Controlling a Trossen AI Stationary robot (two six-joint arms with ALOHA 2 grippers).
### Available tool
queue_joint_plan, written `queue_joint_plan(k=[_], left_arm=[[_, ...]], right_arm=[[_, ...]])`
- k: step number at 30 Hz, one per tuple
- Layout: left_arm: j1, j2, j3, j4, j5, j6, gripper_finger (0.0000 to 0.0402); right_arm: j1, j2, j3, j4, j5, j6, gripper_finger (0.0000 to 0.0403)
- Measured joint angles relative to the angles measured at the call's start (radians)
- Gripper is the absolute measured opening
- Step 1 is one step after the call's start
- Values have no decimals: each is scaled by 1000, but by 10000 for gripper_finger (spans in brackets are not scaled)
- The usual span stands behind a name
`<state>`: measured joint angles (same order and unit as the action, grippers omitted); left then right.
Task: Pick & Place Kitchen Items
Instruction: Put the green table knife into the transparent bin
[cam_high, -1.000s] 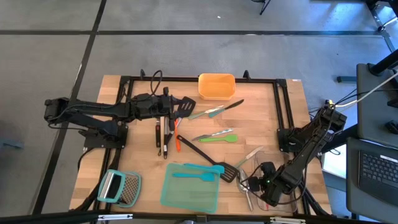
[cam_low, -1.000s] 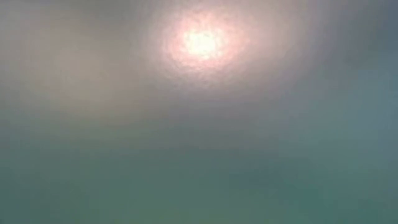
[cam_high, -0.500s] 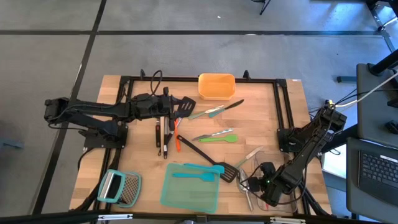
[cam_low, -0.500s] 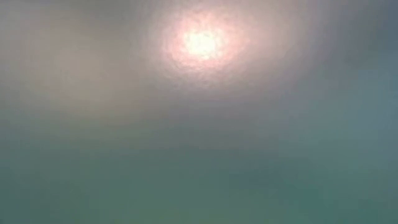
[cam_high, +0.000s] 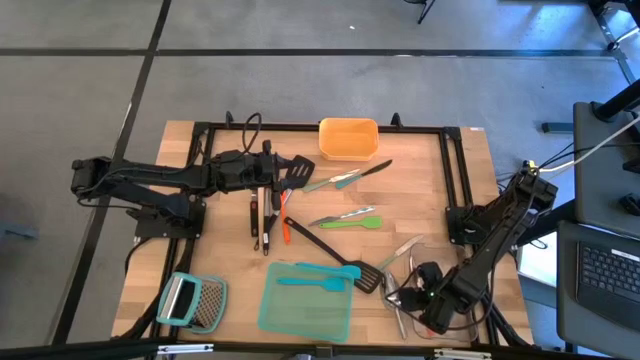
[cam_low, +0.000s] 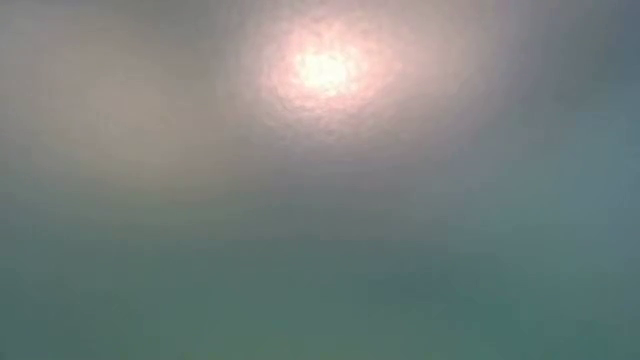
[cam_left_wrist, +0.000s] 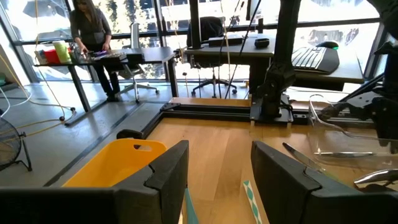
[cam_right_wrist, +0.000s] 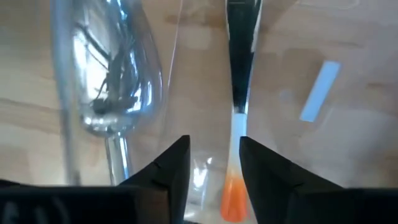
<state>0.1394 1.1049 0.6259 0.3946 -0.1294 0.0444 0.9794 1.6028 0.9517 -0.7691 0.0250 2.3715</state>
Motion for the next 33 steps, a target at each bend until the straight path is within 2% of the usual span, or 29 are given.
queue_joint_plan(k=[13,20,23,27,33], left_arm=[[0,0,0,0,0,2,169],[0,0,0,-1,0,5,169],[0,0,0,-1,0,6,169],[0,0,0,5,20,-11,169],[-2,0,0,5,133,-72,169]], right_arm=[[-29,-3,358,-604,21,-144,142],[-72,-3,498,-748,258,-274,142],[-107,-3,535,-760,373,-389,142],[-164,-3,551,-757,476,-589,142],[-268,-3,551,-753,608,-820,142]])
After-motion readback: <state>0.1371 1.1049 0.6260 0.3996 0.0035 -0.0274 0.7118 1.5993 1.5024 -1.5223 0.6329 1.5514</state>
